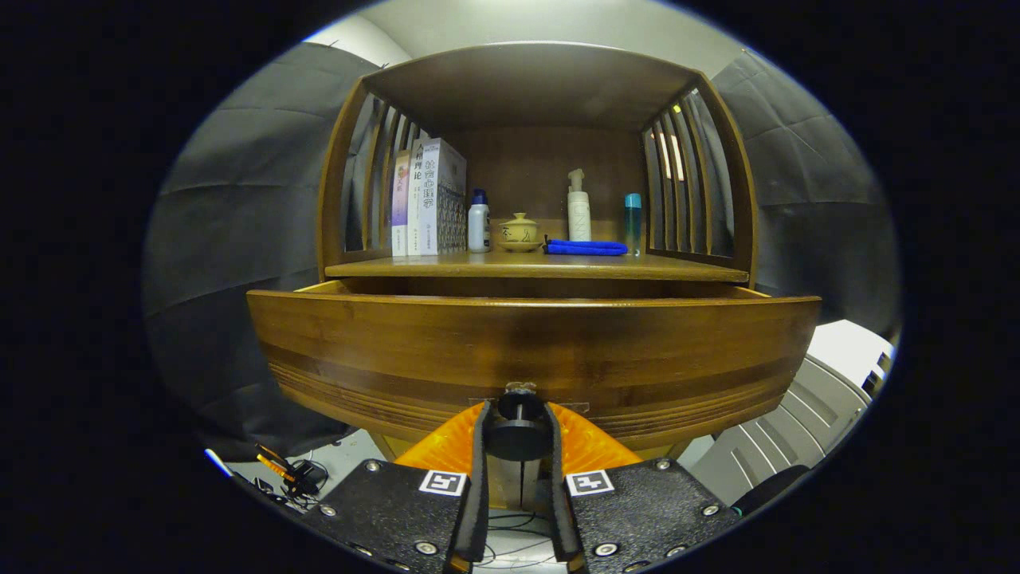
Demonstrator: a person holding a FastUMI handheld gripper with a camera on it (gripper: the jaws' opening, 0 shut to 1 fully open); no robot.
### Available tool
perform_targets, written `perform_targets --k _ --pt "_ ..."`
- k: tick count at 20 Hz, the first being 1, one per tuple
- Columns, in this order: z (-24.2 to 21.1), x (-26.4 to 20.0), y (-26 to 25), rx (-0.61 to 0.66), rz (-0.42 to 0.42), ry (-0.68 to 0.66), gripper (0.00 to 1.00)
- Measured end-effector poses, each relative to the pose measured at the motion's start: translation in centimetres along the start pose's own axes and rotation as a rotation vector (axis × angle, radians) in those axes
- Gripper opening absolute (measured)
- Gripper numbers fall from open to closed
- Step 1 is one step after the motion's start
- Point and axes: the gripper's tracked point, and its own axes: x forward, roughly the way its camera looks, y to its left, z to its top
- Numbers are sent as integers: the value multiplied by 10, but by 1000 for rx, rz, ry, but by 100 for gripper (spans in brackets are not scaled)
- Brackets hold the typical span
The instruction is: Pull open the drawer, take out the items inside it, and place them on the countertop above the cabinet.
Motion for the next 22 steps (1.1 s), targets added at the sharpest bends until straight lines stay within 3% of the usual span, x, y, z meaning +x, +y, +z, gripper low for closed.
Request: perform_targets --k 9,16,22 --pt "-12 -53 9 -4 8 44 32" --pt "-17 -64 13 0 49 62 34" --pt "35 -85 16 -28 106 -14 87"
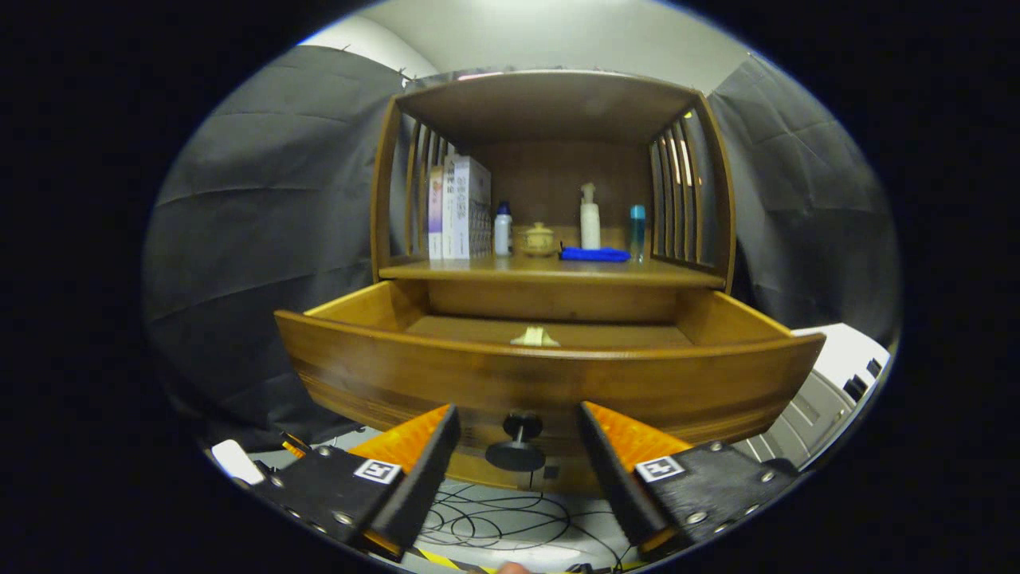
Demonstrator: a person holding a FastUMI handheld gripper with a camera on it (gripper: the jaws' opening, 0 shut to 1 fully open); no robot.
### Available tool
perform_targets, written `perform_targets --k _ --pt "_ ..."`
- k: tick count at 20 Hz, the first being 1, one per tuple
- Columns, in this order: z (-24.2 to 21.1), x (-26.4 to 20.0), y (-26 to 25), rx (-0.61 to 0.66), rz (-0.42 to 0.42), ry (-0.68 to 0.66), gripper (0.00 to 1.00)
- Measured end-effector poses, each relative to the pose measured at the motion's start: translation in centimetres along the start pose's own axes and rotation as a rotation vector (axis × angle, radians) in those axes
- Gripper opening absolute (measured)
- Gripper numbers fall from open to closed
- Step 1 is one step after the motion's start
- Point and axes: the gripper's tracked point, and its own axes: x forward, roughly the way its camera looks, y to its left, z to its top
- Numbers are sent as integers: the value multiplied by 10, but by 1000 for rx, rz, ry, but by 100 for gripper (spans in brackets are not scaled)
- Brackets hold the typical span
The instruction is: Pull open the drawer, take out the items inside it, and place them on the countertop above the cabinet.
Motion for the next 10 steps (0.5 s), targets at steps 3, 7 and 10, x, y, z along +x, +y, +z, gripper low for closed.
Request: perform_targets --k 3,7,10 --pt "35 -5 -1 8 16 -22 96" --pt "75 7 -2 -5 50 -13 96" --pt "98 28 -10 -29 24 6 96"
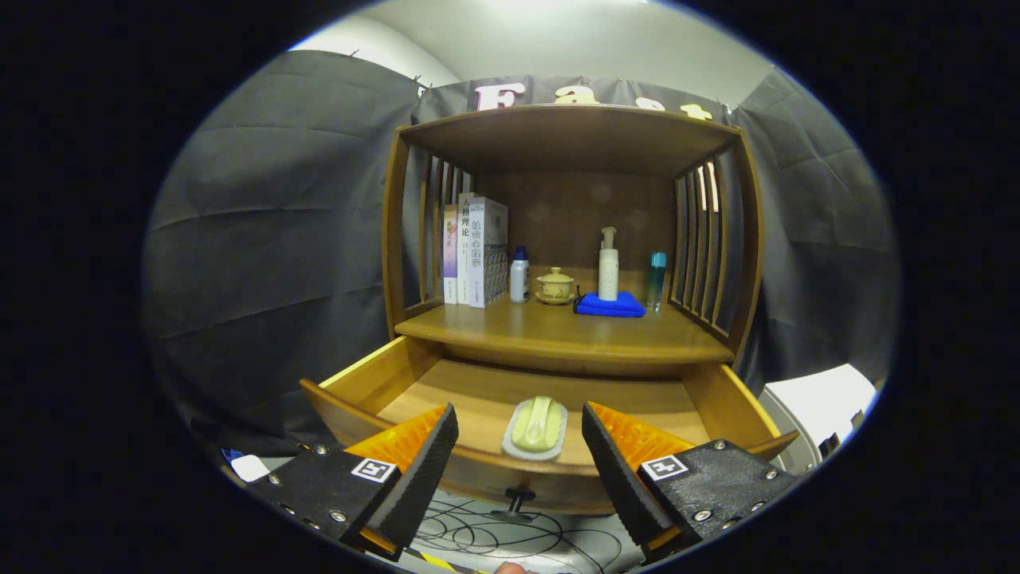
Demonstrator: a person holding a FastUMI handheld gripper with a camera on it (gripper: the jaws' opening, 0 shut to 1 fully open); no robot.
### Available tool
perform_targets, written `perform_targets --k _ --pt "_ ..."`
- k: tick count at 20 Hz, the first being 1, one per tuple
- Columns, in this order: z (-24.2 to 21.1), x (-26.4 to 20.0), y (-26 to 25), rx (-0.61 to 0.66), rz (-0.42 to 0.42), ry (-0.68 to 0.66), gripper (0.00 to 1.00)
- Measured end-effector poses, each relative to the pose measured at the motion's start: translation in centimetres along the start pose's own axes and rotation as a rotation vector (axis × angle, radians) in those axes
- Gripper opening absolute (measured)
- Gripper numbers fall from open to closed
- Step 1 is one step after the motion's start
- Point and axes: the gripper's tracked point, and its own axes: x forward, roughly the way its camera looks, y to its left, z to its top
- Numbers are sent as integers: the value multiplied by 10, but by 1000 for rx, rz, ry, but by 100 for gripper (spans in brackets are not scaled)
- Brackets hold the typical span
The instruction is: Pull open the drawer, take out the items inside it, and place them on the countertop above the cabinet.
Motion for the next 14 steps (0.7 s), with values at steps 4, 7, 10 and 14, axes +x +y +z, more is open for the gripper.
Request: perform_targets --k 4,7,10,14 --pt "12 31 -4 8 -39 77 96" --pt "7 57 -8 -20 -73 179 96" --pt "-6 81 -8 -11 -95 281 96" --pt "-33 103 -9 17 -121 405 96"
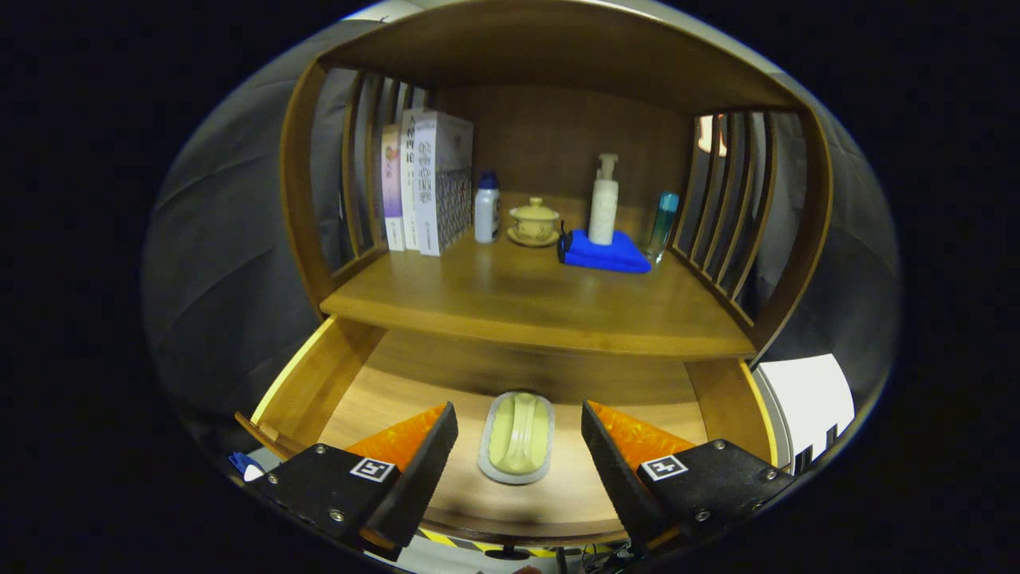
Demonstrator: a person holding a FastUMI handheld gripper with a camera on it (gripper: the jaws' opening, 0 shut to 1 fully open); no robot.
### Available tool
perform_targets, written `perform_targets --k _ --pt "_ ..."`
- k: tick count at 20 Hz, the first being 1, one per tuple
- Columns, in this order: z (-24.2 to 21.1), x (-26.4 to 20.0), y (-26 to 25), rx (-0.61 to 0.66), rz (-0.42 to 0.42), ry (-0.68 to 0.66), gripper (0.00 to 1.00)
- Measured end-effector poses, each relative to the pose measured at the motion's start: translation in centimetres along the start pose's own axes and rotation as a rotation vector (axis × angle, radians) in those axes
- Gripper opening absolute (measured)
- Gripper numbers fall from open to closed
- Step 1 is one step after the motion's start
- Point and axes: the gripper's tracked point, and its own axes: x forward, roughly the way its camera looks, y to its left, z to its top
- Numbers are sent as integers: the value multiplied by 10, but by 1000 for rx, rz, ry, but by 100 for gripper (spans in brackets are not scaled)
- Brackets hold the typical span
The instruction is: Pull open the drawer, take out the items inside it, and place them on the countertop above the cabinet.
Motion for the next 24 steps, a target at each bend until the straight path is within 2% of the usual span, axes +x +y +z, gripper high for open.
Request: perform_targets --k 6,12,18,22,23,24 --pt "-26 36 1 69 -6 148 96" --pt "-45 57 -3 144 0 225 83" --pt "-58 68 -11 187 -19 252 55" --pt "-69 73 -6 146 -1 281 35" --pt "-68 72 -7 120 -8 275 26" --pt "-70 72 -8 99 -14 273 24"
